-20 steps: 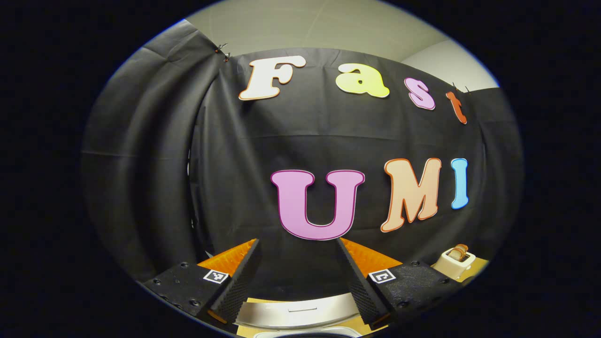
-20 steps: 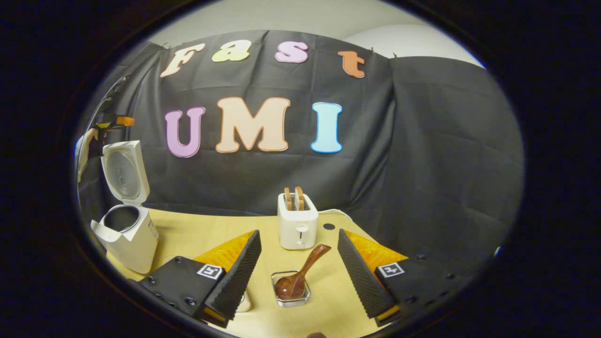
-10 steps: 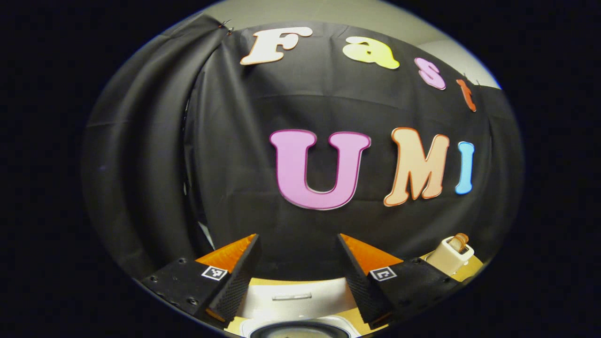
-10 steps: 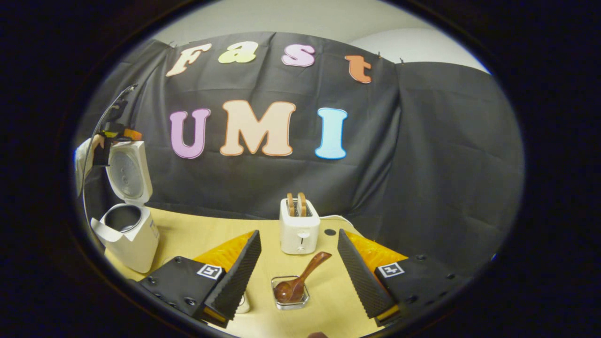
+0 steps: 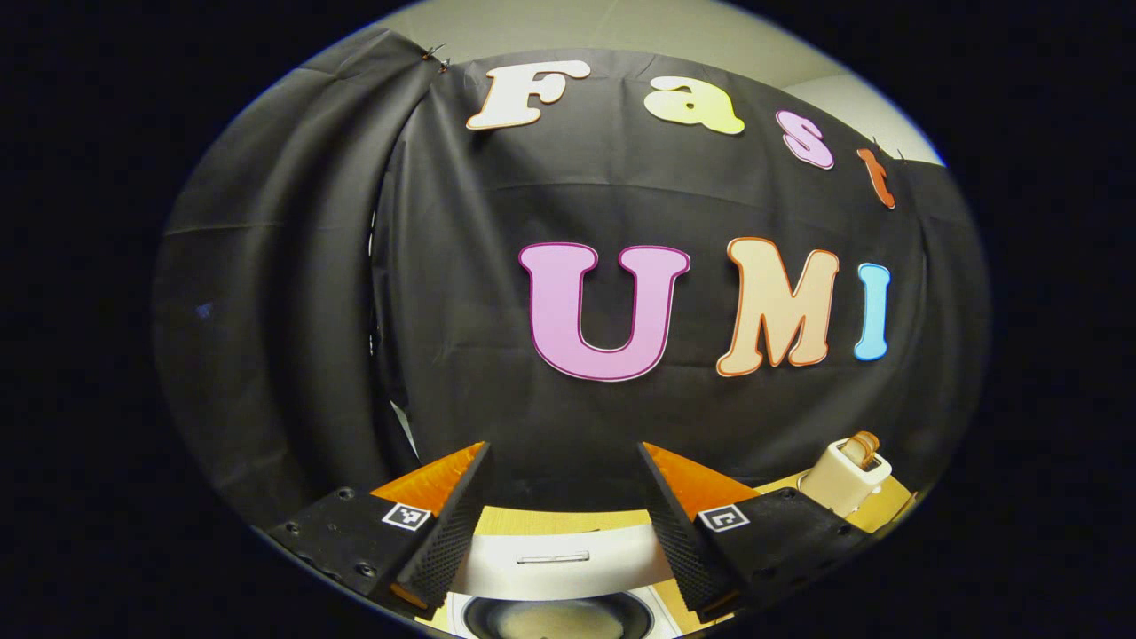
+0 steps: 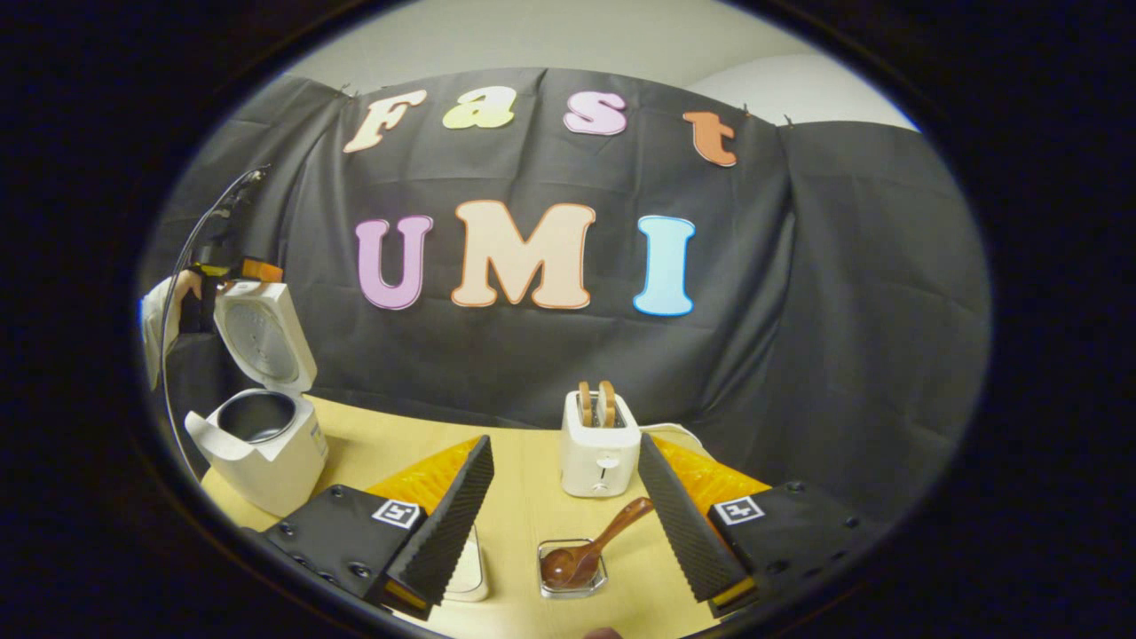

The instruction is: Close the left gripper, press the button to open the rice cooker; take a wooden spoon from the chopstick holder with the right hand, scoop a spoonful of rice and pour it into the rice cooker, then put the wooden spoon back into the chopstick holder.

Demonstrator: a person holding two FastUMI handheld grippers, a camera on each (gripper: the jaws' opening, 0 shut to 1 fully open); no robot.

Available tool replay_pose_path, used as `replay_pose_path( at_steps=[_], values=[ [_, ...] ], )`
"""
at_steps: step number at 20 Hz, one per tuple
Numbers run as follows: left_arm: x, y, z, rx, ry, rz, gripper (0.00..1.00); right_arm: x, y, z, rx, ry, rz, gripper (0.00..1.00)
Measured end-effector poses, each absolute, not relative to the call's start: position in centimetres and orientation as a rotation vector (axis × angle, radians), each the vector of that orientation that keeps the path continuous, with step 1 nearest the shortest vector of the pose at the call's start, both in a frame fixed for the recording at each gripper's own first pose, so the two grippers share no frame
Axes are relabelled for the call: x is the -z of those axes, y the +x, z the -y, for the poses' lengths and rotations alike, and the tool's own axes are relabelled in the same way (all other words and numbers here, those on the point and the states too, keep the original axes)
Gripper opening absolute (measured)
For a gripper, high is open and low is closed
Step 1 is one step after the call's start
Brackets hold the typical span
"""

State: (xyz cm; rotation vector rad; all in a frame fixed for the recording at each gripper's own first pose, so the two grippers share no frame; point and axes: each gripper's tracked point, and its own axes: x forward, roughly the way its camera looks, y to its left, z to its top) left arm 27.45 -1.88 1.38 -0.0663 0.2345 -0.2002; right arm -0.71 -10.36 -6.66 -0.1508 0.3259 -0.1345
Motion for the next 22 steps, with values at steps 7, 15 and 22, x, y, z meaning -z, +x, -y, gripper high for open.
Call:
replay_pose_path(
  at_steps=[7,15,22],
  values=[
    [1.1,22.0,1.5,0.172,-0.079,-0.247,0.93,6.2,0.2,8.8,0.060,-0.129,-0.315,1.00],
    [5.6,17.1,1.5,0.146,-0.087,-0.304,0.91,6.4,0.3,7.3,-0.011,-0.120,-0.323,1.00],
    [9.8,14.3,1.3,0.119,-0.135,-0.368,0.92,6.7,0.4,6.9,-0.031,-0.125,-0.334,1.00]
  ],
)
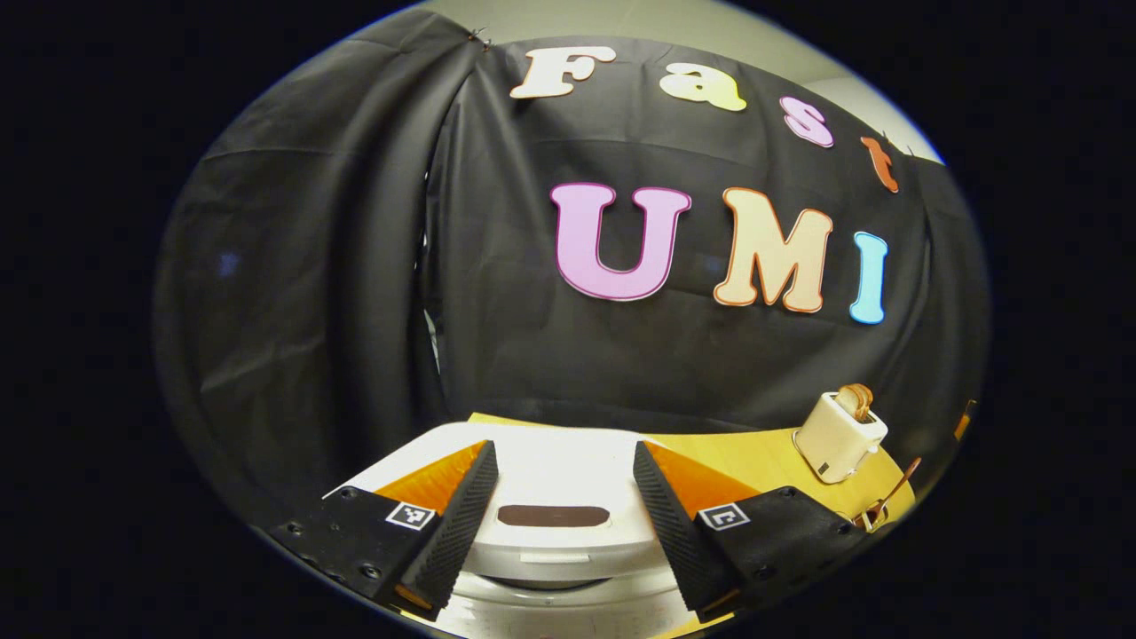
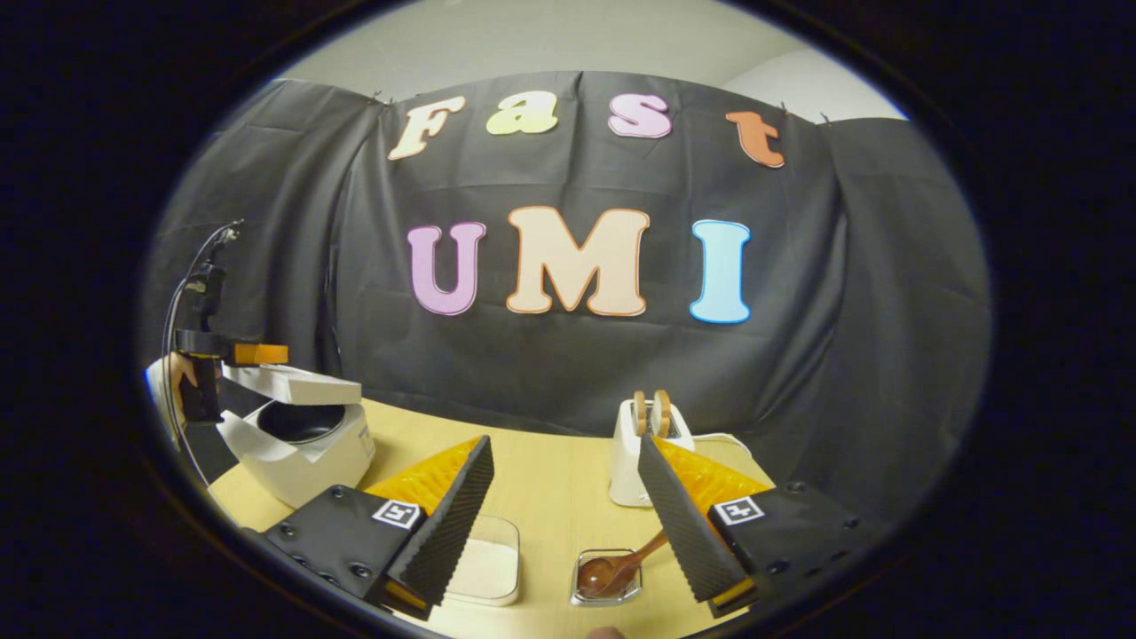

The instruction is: Close the left gripper, press the button to open the rice cooker; take a wooden spoon from the chopstick holder with the right hand, scoop a spoonful of rice and pour it into the rice cooker, then put the wooden spoon back into the chopstick holder.

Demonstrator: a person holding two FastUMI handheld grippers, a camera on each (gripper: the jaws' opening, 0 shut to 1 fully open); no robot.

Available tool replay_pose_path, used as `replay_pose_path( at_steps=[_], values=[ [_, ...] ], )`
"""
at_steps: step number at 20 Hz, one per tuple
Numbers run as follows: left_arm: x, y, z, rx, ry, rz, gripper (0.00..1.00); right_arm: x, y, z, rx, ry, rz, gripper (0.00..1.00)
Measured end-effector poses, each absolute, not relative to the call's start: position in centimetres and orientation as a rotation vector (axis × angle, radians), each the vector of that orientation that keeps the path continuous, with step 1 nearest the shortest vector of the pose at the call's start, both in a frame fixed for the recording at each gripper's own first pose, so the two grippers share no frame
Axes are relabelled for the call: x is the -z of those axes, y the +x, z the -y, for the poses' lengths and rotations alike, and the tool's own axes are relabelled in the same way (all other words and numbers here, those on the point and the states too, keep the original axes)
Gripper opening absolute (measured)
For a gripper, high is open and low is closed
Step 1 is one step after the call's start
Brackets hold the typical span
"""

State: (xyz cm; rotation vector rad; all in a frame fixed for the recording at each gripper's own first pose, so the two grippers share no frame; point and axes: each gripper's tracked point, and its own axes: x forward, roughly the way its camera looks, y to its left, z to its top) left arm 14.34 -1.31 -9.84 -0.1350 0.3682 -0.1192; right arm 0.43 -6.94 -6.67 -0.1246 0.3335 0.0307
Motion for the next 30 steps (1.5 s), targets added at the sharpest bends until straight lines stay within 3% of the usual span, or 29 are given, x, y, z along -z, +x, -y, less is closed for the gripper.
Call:
replay_pose_path(
  at_steps=[21,23,26,30],
  values=[
    [15.8,11.3,1.4,0.123,-0.158,-0.474,0.92,7.5,0.7,6.0,-0.046,-0.141,-0.365,1.00],
    [17.7,10.4,1.6,0.127,-0.127,-0.540,0.92,7.6,0.8,5.8,-0.049,-0.139,-0.365,1.00],
    [17.9,10.2,1.5,0.116,-0.033,-0.488,0.92,8.1,0.8,5.2,-0.056,-0.131,-0.375,1.00],
    [16.7,10.4,1.7,0.139,-0.123,-0.396,0.94,8.3,0.6,4.4,-0.074,-0.139,-0.378,1.00]
  ],
)
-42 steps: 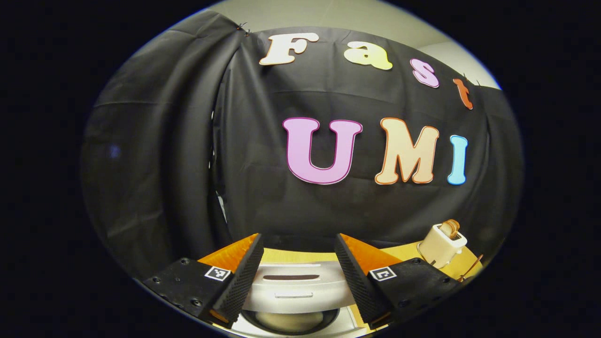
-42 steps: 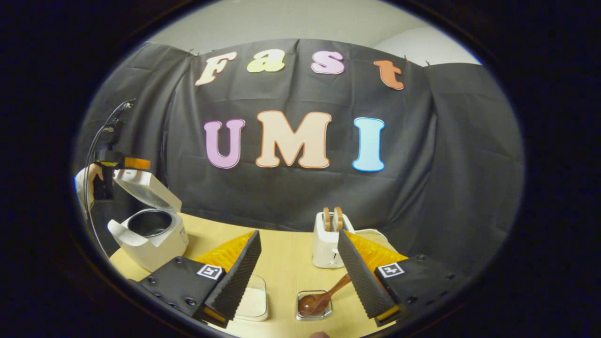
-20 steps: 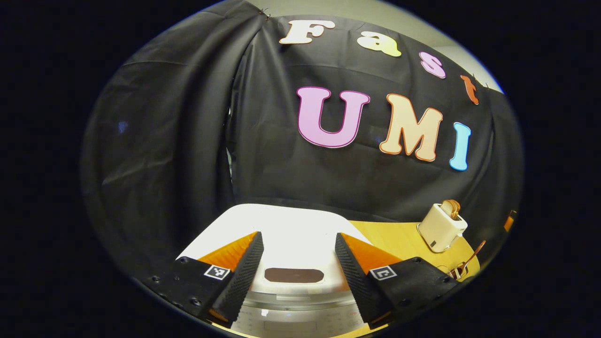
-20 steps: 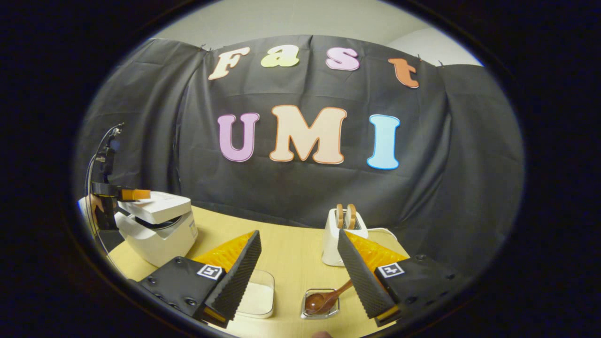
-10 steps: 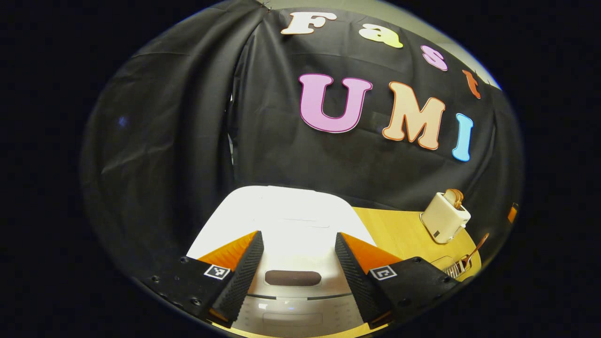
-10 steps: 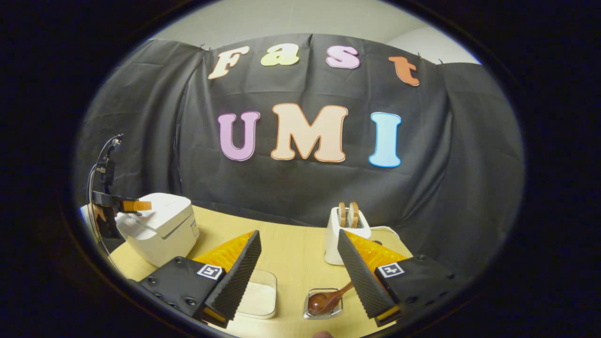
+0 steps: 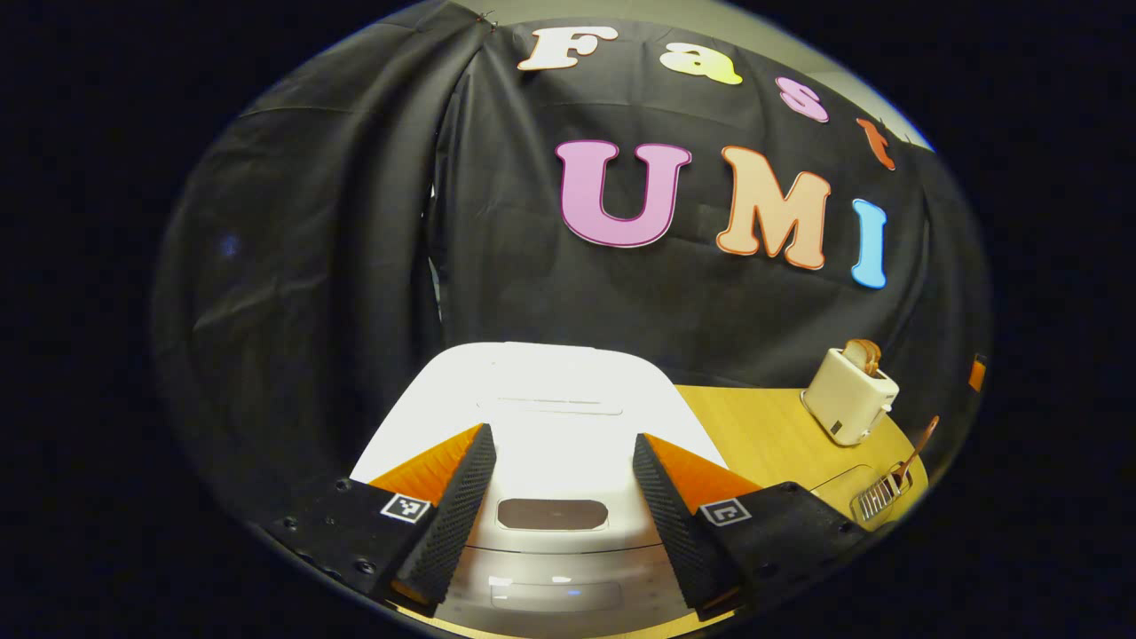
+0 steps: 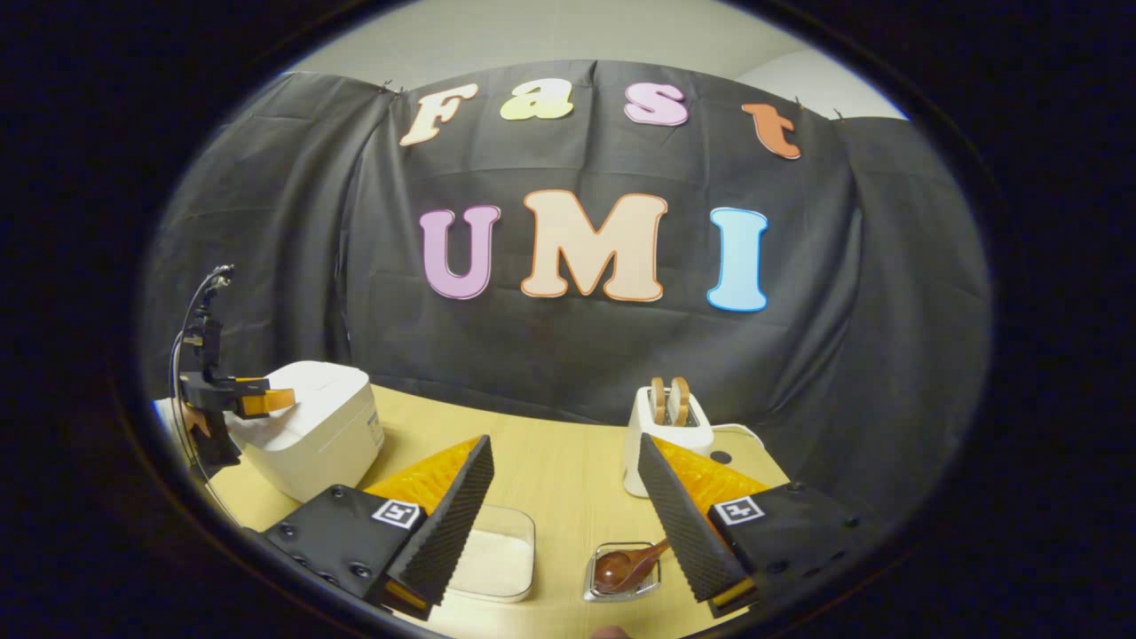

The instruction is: Close the left gripper, press the button to open the rice cooker; take a wooden spoon from the chopstick holder with the right hand, scoop a spoonful of rice and pour it into the rice cooker, then put the wooden spoon back into the chopstick holder.

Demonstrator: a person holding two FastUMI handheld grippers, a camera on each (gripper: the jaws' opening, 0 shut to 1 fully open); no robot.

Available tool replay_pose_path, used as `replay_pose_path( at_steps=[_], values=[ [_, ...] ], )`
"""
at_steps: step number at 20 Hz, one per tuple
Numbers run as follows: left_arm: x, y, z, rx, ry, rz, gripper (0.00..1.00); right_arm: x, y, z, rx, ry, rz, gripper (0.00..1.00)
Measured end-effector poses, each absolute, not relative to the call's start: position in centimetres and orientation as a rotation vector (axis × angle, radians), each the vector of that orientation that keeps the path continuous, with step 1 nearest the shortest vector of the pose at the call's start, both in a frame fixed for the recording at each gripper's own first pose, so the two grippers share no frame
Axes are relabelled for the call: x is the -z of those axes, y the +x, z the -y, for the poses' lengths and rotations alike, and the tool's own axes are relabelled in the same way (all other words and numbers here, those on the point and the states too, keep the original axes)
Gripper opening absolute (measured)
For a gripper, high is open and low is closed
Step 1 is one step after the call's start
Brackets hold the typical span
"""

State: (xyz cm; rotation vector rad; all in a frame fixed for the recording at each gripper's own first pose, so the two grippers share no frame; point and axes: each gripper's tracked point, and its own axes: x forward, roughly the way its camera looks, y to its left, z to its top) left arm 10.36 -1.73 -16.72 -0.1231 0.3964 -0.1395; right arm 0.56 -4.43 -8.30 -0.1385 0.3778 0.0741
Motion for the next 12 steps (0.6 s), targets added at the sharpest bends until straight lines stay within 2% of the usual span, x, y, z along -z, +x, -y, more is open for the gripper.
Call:
replay_pose_path(
  at_steps=[3,5,9,12],
  values=[
    [16.4,10.2,2.1,0.186,-0.094,-0.409,0.93,7.8,0.6,3.8,-0.082,-0.120,-0.365,1.00],
    [15.1,9.9,1.4,0.164,-0.121,-0.384,0.96,7.3,0.7,3.4,-0.088,-0.108,-0.349,1.00],
    [7.7,8.3,0.9,0.134,-0.090,-0.165,0.96,5.4,0.5,2.2,-0.094,-0.083,-0.283,1.00],
    [4.4,6.3,1.4,0.128,-0.040,-0.088,0.95,3.8,0.3,0.9,-0.110,-0.061,-0.220,1.00]
  ],
)
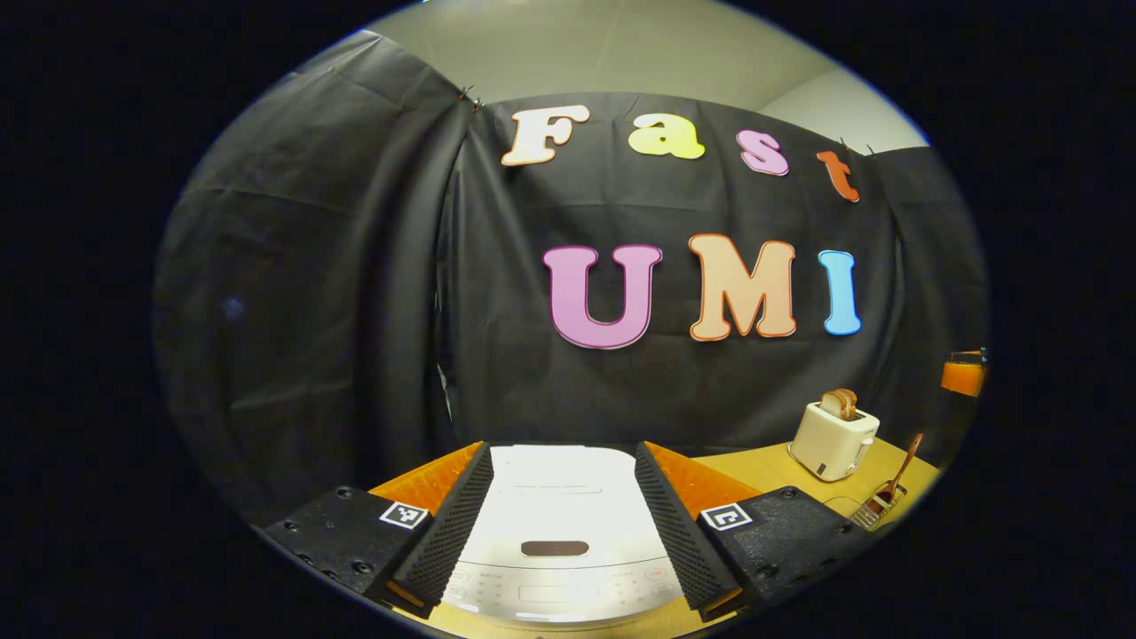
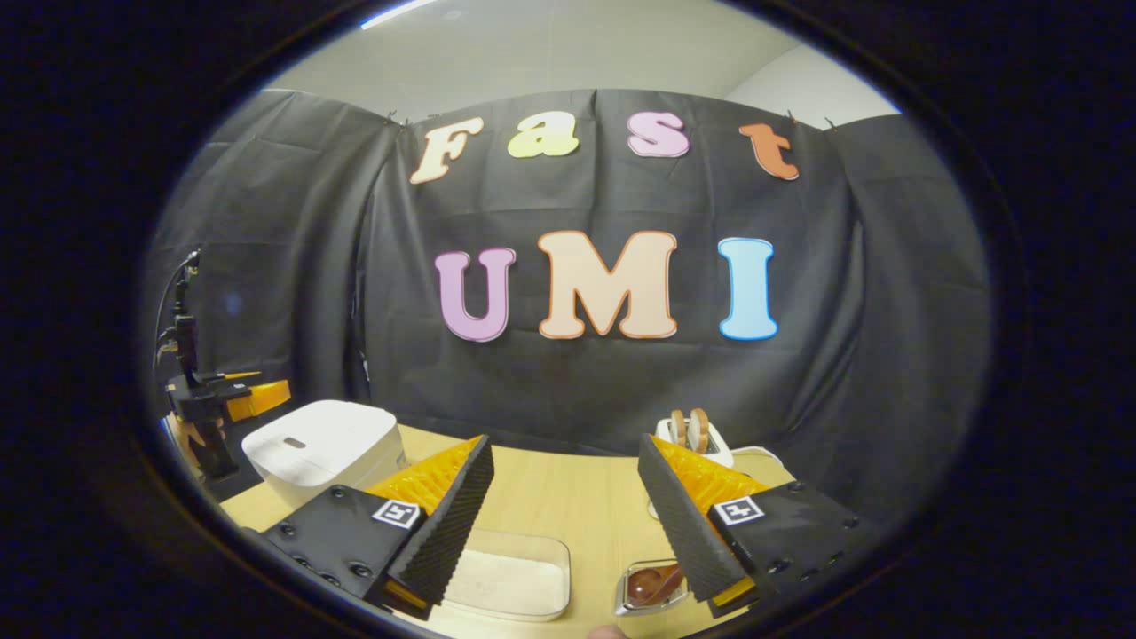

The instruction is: Close the left gripper, press the button to open the rice cooker; take a wooden spoon from the chopstick holder with the right hand, scoop a spoonful of rice and pour it into the rice cooker, then put the wooden spoon back into the chopstick holder.

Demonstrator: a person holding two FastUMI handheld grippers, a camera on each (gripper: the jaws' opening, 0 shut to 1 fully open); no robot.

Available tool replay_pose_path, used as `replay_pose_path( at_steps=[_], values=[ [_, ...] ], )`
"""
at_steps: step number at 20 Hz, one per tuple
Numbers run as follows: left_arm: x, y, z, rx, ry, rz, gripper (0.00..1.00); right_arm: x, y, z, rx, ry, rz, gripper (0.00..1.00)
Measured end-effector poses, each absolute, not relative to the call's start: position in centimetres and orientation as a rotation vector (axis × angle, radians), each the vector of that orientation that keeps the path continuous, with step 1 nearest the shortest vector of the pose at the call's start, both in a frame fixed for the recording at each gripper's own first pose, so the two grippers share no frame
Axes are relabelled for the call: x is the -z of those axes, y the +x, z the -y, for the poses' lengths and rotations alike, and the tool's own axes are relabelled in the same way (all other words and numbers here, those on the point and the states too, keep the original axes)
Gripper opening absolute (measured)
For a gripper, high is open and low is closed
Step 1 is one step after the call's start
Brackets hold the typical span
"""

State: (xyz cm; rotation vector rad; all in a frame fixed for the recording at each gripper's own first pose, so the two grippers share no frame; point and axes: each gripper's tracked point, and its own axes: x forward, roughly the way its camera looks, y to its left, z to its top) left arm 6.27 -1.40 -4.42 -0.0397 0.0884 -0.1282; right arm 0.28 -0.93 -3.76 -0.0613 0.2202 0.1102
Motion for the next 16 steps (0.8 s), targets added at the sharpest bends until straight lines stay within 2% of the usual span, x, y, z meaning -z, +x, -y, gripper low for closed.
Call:
replay_pose_path(
  at_steps=[9,16],
  values=[
    [-0.6,-1.3,3.6,0.122,-0.046,0.037,0.95,1.4,-2.9,-0.9,-0.065,-0.012,-0.119,1.00],
    [-1.7,-3.4,3.8,0.122,-0.051,0.031,0.92,1.2,-4.5,-1.6,-0.042,0.003,-0.115,1.00]
  ],
)
